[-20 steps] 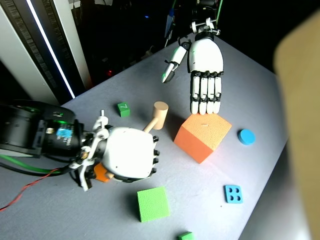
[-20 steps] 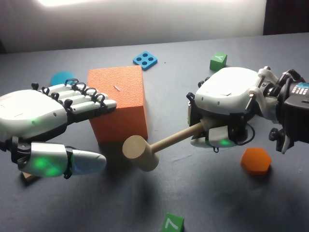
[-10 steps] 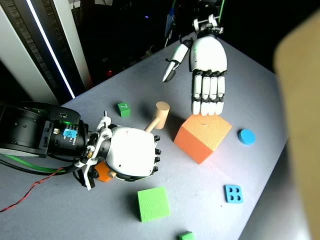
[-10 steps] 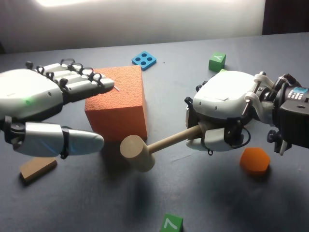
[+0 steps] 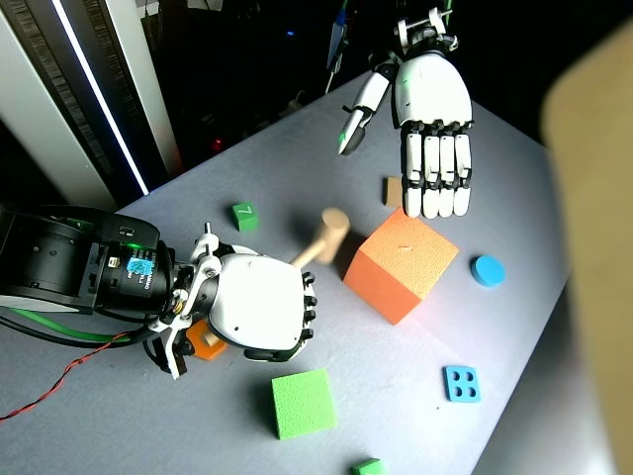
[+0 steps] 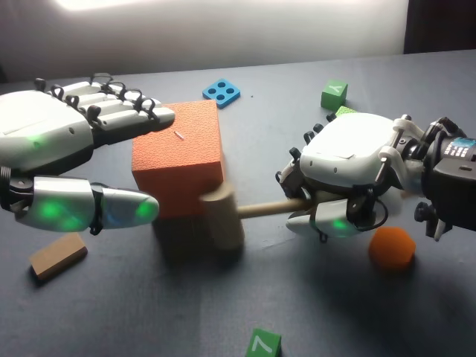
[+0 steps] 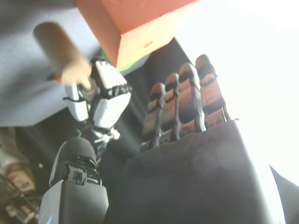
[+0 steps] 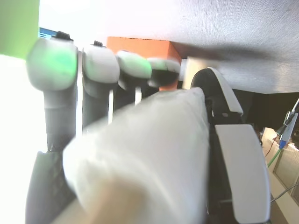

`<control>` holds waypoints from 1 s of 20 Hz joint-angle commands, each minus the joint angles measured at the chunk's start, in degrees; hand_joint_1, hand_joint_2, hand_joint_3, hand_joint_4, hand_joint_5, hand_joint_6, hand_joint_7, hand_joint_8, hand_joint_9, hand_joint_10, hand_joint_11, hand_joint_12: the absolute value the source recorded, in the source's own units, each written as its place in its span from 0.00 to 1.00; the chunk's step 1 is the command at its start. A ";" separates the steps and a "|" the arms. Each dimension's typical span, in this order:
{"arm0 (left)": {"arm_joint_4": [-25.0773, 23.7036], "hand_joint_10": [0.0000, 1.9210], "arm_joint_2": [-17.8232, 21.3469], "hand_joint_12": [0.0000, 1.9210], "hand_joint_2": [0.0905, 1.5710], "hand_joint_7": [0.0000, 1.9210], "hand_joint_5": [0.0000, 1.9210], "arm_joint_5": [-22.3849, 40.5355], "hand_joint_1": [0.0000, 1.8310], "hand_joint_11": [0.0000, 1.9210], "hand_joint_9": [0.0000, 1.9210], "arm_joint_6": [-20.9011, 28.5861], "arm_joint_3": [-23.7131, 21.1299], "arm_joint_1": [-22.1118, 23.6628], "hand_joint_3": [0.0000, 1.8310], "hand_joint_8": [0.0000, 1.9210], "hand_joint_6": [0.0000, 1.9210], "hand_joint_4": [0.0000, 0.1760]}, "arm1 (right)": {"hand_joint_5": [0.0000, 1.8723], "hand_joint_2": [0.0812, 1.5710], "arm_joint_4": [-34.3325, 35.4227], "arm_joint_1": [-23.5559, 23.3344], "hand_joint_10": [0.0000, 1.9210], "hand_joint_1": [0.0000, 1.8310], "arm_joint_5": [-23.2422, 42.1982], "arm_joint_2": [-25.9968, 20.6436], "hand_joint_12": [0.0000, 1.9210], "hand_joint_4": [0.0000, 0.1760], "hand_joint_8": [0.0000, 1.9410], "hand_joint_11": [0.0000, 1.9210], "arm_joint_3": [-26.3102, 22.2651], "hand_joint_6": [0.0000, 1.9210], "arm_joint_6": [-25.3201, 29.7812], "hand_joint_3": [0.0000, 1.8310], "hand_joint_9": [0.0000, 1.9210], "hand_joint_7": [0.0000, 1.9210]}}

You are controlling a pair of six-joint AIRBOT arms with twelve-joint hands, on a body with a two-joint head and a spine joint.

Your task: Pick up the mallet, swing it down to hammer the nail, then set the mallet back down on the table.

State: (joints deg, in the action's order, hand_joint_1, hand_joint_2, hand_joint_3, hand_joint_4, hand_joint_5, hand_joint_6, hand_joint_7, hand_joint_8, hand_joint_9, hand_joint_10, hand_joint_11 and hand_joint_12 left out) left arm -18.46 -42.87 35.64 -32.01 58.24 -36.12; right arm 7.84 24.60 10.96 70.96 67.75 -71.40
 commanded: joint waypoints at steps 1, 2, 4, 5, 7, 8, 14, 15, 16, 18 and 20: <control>1.56 0.00 0.83 0.15 0.72 0.05 0.05 6.58 0.00 0.00 0.06 0.10 -0.15 0.63 0.00 0.00 0.00 0.00 | 0.47 0.78 -0.22 0.05 0.31 0.18 5.64 -0.27 0.54 0.00 0.29 0.42 -0.03 0.34 0.05 0.00 0.54 0.54; 1.56 0.00 0.89 0.14 0.73 0.05 0.04 6.58 0.00 0.00 0.05 0.10 -0.32 0.63 0.00 0.00 0.00 0.00 | 0.49 0.77 -0.22 0.11 0.26 0.18 5.45 -0.30 0.53 0.00 0.23 0.43 -0.05 0.29 0.05 0.00 0.56 0.57; 1.56 0.00 1.04 0.11 0.73 0.04 0.04 6.58 0.00 0.00 0.04 0.09 -0.76 0.63 0.00 0.00 0.00 0.00 | 0.48 0.77 -0.22 0.31 0.23 0.16 5.03 -0.59 0.58 0.00 0.19 0.39 -0.31 0.24 0.05 0.00 0.55 0.57; 1.56 0.00 1.10 0.11 0.73 0.04 0.04 6.58 0.00 0.00 0.05 0.09 -0.91 0.63 0.00 0.00 0.00 0.00 | 0.48 0.77 -0.22 0.36 0.23 0.15 4.89 -0.84 0.60 0.00 0.17 0.36 -0.54 0.22 0.05 0.00 0.54 0.56; 1.56 0.00 1.21 0.13 0.73 0.04 0.04 6.58 0.00 0.00 0.05 0.09 -1.19 0.63 0.00 0.00 0.00 0.00 | 0.48 0.77 -0.22 0.59 0.19 0.13 4.78 -2.05 0.61 0.00 0.09 0.32 -1.73 0.14 0.05 0.00 0.52 0.56; 1.56 0.00 1.25 0.13 0.73 0.05 0.04 6.58 0.00 0.00 0.05 0.09 -1.25 0.63 0.00 0.00 0.00 0.00 | 0.48 0.76 -0.22 0.69 0.16 0.14 4.77 -2.62 0.60 0.00 0.07 0.31 -2.31 0.11 0.05 0.00 0.52 0.57; 1.57 0.00 1.32 0.10 0.73 0.04 0.03 6.58 0.00 0.00 0.04 0.10 -1.34 0.64 0.00 0.00 0.00 0.00 | 0.32 0.70 -0.22 -0.71 0.06 0.16 6.03 -8.03 0.58 0.00 0.00 0.06 -6.82 0.01 0.41 0.00 0.29 0.34; 1.57 0.00 1.31 0.11 0.73 0.04 0.03 6.58 0.00 0.00 0.04 0.10 -1.37 0.66 0.00 0.00 0.00 0.00 | 0.30 0.70 -0.22 -1.23 0.05 0.15 6.24 -8.83 0.58 0.00 0.00 0.05 -7.38 0.00 0.80 0.00 0.28 0.32; 1.58 0.00 1.31 0.13 0.73 0.05 0.04 6.57 0.00 0.00 0.05 0.10 -1.50 0.83 0.00 0.00 0.00 0.00 | 0.30 0.70 -0.22 -2.35 0.05 0.16 6.28 -10.18 0.58 0.00 0.00 0.04 -8.26 0.00 1.71 0.00 0.28 0.32; 1.58 0.00 1.31 0.14 0.73 0.05 0.04 5.92 0.00 0.00 0.05 0.10 -2.23 1.59 0.00 0.00 0.00 0.00 | 0.32 0.69 -0.22 -4.41 0.06 0.17 6.20 -13.03 0.59 0.00 0.01 0.06 -10.26 0.01 3.93 0.00 0.30 0.34; 1.58 0.00 1.30 0.15 0.73 0.07 0.06 4.33 0.00 0.00 0.06 0.08 -3.47 2.84 0.00 0.01 0.01 0.00 | 0.34 0.70 -0.20 -6.01 0.07 0.16 6.17 -16.73 0.61 0.00 0.02 0.08 -13.76 0.01 4.80 0.00 0.34 0.37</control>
State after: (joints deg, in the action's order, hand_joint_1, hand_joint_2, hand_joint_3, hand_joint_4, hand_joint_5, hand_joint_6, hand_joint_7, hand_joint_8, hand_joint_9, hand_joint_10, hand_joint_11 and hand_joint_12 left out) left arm -18.15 -41.98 34.26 -32.01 54.54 -33.69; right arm 7.84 18.96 11.20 53.60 53.34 -67.02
